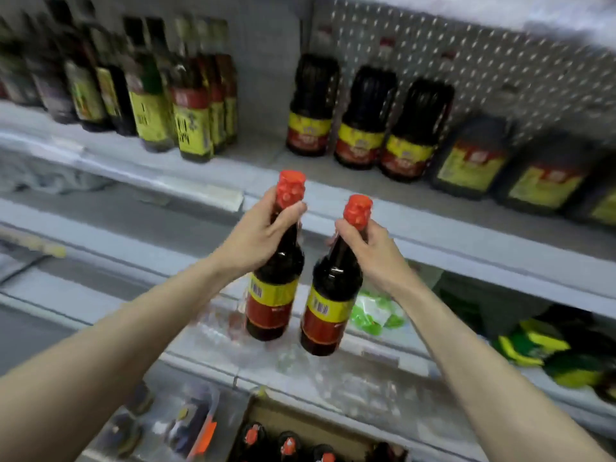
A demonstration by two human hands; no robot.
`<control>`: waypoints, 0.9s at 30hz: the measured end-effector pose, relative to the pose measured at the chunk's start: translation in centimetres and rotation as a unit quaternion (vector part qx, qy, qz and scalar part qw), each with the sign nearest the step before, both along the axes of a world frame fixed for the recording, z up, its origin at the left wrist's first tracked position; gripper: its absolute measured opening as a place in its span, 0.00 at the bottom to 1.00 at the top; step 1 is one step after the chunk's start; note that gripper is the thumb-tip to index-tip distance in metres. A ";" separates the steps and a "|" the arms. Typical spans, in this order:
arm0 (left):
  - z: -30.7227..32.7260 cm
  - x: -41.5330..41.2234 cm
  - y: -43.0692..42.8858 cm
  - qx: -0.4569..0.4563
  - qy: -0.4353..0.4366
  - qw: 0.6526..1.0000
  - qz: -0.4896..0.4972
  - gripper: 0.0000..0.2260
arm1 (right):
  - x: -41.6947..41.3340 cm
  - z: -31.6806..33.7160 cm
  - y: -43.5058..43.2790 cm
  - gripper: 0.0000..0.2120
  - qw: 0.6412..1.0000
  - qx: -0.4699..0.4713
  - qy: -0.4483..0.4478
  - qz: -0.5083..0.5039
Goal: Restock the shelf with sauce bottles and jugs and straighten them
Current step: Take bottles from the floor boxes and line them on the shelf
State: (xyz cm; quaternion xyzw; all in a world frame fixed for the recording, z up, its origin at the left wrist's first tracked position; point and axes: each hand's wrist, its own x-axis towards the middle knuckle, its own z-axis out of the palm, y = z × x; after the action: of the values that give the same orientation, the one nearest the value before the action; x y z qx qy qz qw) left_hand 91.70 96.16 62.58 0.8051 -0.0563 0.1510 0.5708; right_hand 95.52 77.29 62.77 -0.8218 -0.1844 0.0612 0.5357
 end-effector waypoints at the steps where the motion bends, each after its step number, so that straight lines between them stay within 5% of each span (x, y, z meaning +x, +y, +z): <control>1: 3.7 0.1 -0.4 0.004 -0.023 1.000 0.001 0.06 | -0.3 3.7 -0.3 0.11 1.000 0.011 -0.021 -0.002; 12: 35.9 -1.8 -6.4 0.006 -0.272 0.962 -0.033 0.13 | -4.1 35.2 -4.0 0.19 0.954 0.132 -0.266 -0.047; 15: 40.9 -1.8 -8.0 0.003 -0.305 0.952 -0.023 0.23 | -5.0 40.3 -5.4 0.22 0.933 0.138 -0.323 -0.082; 21: 47.6 -0.5 -10.7 -0.006 -0.372 0.928 -0.018 0.12 | -4.4 46.9 -6.8 0.25 0.887 0.160 -0.415 -0.123; 27: 49.8 3.3 -12.3 -0.022 -0.398 0.917 0.006 0.18 | -0.5 49.7 -6.8 0.23 0.864 0.186 -0.443 -0.154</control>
State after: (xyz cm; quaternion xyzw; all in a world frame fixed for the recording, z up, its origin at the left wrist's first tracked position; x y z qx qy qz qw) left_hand 95.05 83.83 112.33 0.6658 -0.2707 0.4635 0.5182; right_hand 94.99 70.47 112.49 -0.6652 -0.2814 -0.4276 0.5436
